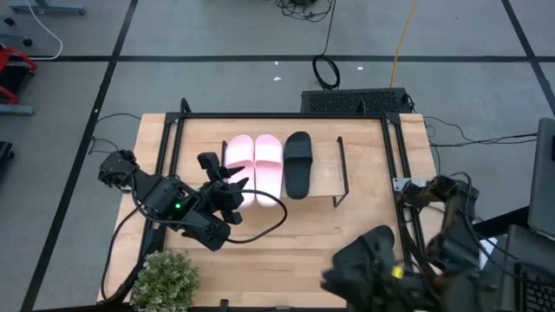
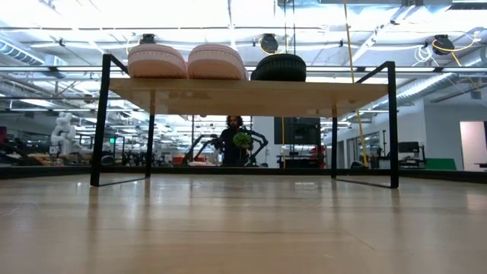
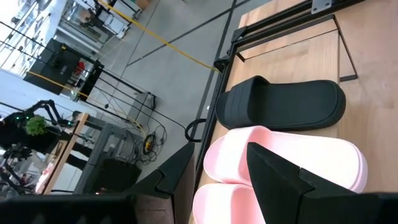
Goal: Pick and place slides into the shelf
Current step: Put the black slipper on the shelf
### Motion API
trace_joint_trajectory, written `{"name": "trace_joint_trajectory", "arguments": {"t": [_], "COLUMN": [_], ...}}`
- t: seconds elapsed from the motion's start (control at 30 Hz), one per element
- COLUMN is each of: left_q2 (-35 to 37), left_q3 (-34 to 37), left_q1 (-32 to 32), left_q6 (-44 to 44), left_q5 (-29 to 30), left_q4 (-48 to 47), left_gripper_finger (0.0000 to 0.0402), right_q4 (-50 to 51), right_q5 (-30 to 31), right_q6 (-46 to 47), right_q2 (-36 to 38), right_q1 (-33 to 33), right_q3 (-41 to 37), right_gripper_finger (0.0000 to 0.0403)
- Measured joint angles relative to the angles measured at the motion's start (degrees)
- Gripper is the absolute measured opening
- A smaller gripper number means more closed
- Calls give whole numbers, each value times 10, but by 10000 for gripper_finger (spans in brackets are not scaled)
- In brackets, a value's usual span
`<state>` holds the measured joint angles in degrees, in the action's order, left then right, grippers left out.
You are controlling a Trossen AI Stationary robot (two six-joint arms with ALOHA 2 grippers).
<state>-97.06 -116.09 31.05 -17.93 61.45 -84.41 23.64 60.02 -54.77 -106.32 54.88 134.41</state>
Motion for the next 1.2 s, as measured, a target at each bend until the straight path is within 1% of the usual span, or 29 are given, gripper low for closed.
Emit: {"name": "trace_joint_trajectory", "arguments": {"t": [0.13, 0.2, 0.3, 0.33, 0.4, 0.43, 0.5, 0.57, 0.67, 0.8, 0.83, 0.87, 0.9, 0.93, 0.97, 1.07, 1.2], "left_q2": [0, 0, 0, 0, 0, 0, 0, 0, 0, 0, 0, 0, 0, 0, 0, 0, 0], "left_q3": [0, 0, 0, 0, 0, 0, 0, 0, 0, 0, 0, 0, 0, 0, 0, 0, 0], "left_q1": [0, 0, 0, 0, 0, 0, 0, 0, 0, 0, 0, 0, 0, 0, 0, 0, 0], "left_q6": [0, 1, 1, 2, 2, 2, 2, 2, 2, 2, 2, 2, 2, 2, 2, 2, 2], "left_q5": [0, 0, 1, 1, 1, 1, 1, 1, 1, 1, 1, 1, 1, 1, 1, 1, 1], "left_q4": [0, 0, 0, 0, 0, 0, 0, 0, 0, 0, 0, 0, 0, 0, 0, 0, 0], "left_gripper_finger": [152, 152, 152, 152, 152, 152, 152, 152, 152, 152, 152, 152, 152, 152, 152, 152, 152], "right_q4": [0, -7, -50, -69, -99, -102, -100, -77, -37, -28, -28, -28, -30, -33, -33, -18, 24], "right_q5": [0, 0, -1, -7, -41, -74, -157, -260, -454, -715, -769, -809, -830, -835, -832, -788, -780], "right_q6": [-10, -31, -79, -96, -115, -117, -95, -60, -3, 48, 56, 66, 73, 79, 85, 106, 149], "right_q2": [2, 9, 26, 34, 53, 65, 90, 115, 148, 175, 179, 182, 184, 184, 184, 180, 163], "right_q1": [-23, -26, -31, -31, -32, -32, -32, -39, -54, -85, -93, -100, -107, -112, -118, -133, -166], "right_q3": [0, 0, 0, 0, 0, 0, 0, 0, 0, 0, 0, 0, 0, 0, 0, 0, 0], "right_gripper_finger": [121, 121, 121, 121, 121, 121, 121, 121, 121, 121, 121, 121, 121, 121, 121, 121, 121]}}
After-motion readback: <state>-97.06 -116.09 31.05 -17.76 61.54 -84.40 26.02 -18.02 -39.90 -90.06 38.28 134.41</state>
